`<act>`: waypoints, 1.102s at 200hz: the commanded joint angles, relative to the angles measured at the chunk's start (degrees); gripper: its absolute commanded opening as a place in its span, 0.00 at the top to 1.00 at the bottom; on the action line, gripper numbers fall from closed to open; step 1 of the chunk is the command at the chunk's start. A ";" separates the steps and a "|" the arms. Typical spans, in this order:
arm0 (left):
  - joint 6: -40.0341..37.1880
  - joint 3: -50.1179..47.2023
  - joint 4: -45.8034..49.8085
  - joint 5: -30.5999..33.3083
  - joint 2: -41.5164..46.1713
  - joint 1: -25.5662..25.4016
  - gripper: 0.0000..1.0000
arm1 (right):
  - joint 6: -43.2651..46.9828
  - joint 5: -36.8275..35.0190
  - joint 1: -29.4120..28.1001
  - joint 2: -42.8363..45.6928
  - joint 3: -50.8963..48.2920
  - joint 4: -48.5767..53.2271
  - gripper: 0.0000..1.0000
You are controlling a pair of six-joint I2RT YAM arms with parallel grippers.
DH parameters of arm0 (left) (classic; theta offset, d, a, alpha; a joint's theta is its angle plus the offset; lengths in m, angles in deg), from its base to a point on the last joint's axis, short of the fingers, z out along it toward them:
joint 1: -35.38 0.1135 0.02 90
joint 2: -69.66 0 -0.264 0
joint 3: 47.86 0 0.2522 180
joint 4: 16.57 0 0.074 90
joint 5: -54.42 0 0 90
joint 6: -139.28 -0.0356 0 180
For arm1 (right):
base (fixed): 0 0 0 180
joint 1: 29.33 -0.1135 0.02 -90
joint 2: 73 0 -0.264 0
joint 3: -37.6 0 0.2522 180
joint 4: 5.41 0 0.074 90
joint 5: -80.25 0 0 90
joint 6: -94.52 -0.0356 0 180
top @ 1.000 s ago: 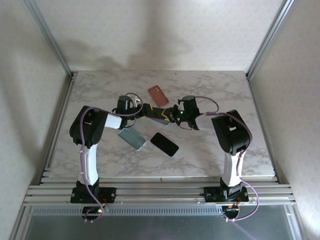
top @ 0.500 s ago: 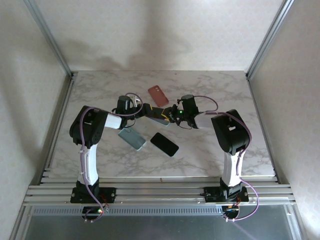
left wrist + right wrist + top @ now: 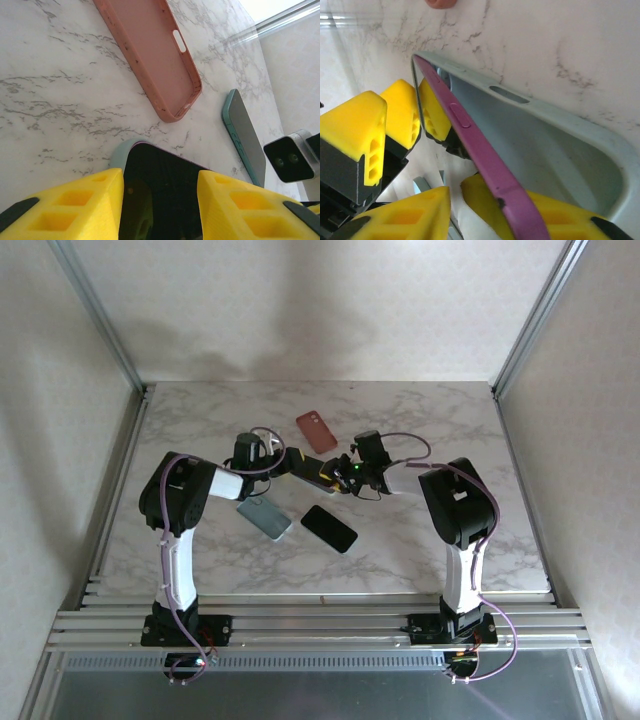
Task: Put the phone into the phone case
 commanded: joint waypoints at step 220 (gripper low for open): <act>4.59 -3.75 -2.94 -3.92 0.47 -3.85 0.58 | 8.57 -7.05 -2.54 -1.65 16.32 29.55 0.38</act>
